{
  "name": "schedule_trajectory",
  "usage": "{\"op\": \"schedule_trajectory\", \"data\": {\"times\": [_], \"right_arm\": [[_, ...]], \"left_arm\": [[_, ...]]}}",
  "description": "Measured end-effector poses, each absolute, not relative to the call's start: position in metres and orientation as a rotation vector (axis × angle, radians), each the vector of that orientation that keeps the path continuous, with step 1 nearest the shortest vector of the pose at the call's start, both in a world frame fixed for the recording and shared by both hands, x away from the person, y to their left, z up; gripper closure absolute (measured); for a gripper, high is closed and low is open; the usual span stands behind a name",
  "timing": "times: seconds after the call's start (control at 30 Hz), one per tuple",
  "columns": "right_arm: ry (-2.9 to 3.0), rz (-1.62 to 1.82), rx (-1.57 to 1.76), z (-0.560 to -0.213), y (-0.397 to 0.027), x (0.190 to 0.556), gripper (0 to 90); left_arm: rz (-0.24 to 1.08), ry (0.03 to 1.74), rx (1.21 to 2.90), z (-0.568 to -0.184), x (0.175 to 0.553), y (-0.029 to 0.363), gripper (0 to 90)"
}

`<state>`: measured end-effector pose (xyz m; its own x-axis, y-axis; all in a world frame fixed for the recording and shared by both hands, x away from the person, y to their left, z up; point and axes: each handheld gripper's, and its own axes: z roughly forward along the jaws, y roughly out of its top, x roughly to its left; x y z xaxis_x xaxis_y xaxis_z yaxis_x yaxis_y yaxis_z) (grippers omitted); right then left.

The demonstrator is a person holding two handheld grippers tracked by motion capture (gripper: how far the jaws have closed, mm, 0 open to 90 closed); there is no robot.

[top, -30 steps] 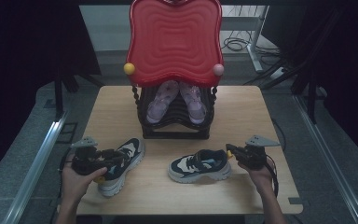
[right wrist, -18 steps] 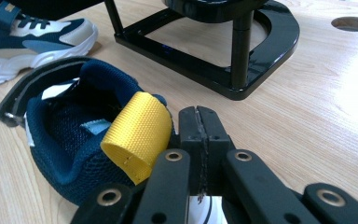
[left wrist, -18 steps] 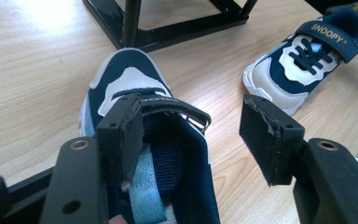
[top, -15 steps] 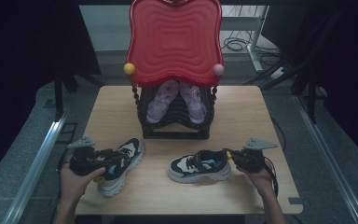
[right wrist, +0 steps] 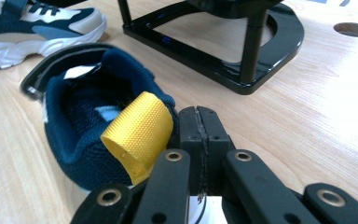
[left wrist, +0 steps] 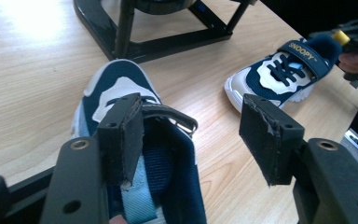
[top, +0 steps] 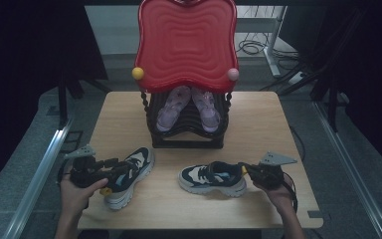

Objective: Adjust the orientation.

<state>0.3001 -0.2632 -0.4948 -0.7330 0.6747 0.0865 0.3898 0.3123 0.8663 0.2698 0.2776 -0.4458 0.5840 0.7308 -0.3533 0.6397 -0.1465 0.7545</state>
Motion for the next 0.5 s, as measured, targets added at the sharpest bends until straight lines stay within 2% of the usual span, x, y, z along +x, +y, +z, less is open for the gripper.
{"op": "schedule_trajectory", "data": {"times": [0.37, 0.5], "right_arm": [[2.333, 1.356, 0.922, -0.495, -0.256, 0.279, 89.8], [2.328, 1.353, 0.940, -0.495, -0.257, 0.273, 89.8]], "left_arm": [[0.173, 1.114, 1.799, -0.440, 0.266, 0.280, 40.6], [0.141, 1.098, 1.777, -0.438, 0.265, 0.284, 40.5]]}}
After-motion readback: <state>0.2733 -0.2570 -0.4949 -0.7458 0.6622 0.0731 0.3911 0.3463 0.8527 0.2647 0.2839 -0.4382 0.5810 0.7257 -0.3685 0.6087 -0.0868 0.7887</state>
